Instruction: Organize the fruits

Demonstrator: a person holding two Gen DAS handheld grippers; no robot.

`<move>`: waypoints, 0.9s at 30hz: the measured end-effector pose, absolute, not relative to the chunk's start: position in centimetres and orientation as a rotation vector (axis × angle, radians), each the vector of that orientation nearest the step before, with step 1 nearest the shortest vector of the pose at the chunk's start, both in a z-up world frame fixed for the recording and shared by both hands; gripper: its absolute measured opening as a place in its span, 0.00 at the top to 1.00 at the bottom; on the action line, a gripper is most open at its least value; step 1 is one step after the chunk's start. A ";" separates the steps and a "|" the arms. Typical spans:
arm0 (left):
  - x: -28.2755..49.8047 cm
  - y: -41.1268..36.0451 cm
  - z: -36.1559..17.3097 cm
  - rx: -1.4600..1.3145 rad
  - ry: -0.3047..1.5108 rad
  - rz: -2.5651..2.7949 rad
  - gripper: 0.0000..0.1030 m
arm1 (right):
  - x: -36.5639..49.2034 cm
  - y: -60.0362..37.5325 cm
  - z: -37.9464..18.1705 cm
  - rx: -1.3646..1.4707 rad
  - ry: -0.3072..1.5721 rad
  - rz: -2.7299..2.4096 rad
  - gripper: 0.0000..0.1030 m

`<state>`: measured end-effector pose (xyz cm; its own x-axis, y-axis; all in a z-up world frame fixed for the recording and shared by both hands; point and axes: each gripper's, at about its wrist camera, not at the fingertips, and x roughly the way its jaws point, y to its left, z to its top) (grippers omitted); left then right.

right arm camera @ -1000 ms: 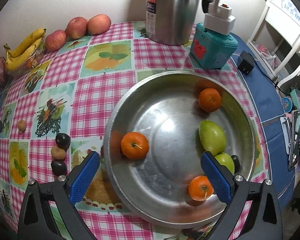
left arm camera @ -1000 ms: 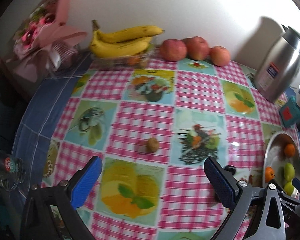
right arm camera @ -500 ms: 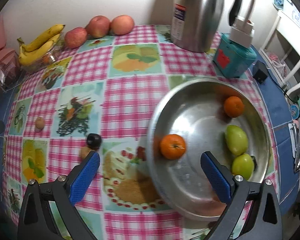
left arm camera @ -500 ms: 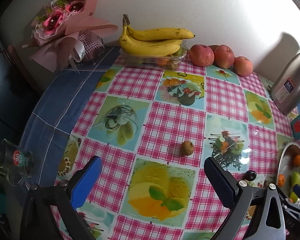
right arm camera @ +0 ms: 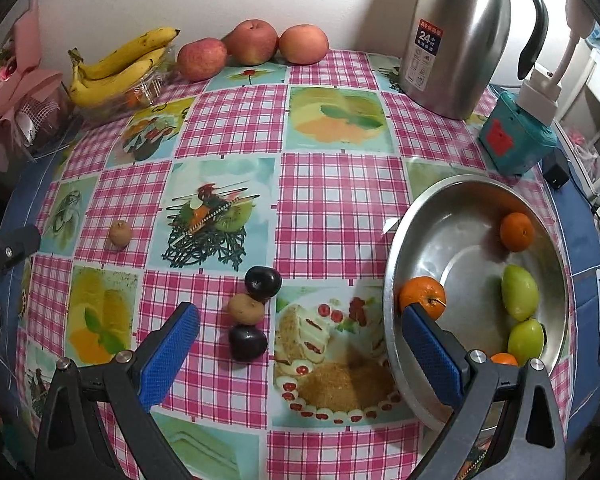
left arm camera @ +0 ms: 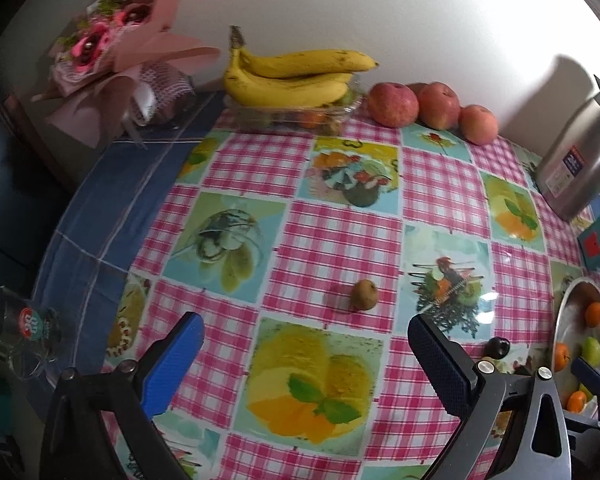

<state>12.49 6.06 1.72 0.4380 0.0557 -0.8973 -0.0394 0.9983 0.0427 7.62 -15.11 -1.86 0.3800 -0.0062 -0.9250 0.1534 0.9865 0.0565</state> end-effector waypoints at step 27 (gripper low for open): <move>17.2 6.7 -1.6 0.008 1.172 -0.006 0.00 | 12.9 -13.5 -4.7 0.143 1.267 -0.159 0.02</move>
